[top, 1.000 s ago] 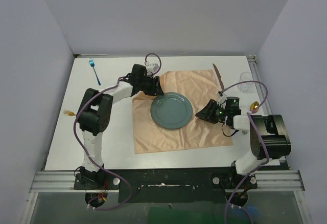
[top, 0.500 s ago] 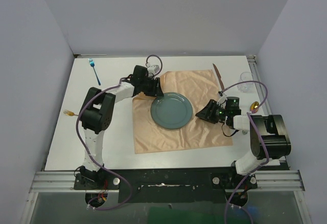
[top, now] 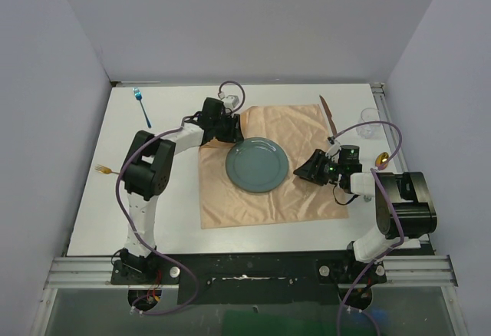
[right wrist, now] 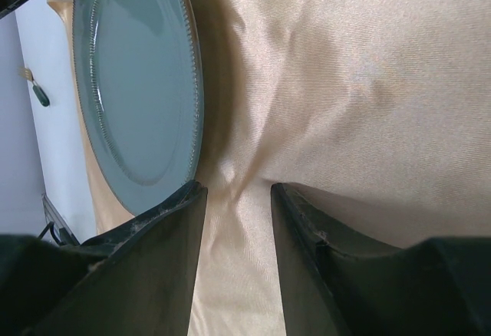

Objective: Set the dinner table for one person
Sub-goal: Adjust the napkin at the center of the board.

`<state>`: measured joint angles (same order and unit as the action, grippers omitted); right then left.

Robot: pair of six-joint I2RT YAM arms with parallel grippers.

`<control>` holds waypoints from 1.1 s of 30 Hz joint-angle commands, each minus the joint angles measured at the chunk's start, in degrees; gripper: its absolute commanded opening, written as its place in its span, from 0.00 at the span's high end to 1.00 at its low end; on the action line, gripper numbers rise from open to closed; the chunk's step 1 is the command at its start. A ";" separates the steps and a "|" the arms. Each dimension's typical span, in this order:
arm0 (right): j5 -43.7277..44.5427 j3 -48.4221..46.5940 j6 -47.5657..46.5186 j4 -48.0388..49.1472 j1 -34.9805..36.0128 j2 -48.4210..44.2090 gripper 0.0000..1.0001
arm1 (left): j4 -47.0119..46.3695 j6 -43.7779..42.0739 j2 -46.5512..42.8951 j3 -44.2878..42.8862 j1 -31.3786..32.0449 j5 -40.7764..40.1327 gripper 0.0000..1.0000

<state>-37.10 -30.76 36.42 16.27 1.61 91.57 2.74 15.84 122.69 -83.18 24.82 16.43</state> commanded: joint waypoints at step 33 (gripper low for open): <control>-0.08 -3.54 -2.06 -2.21 0.33 -1.56 0.59 | -0.45 -0.48 -6.56 -1.80 -2.58 -17.17 1.00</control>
<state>-37.04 -32.49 34.96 13.19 1.61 91.61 3.25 15.55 119.70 -83.20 24.47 4.32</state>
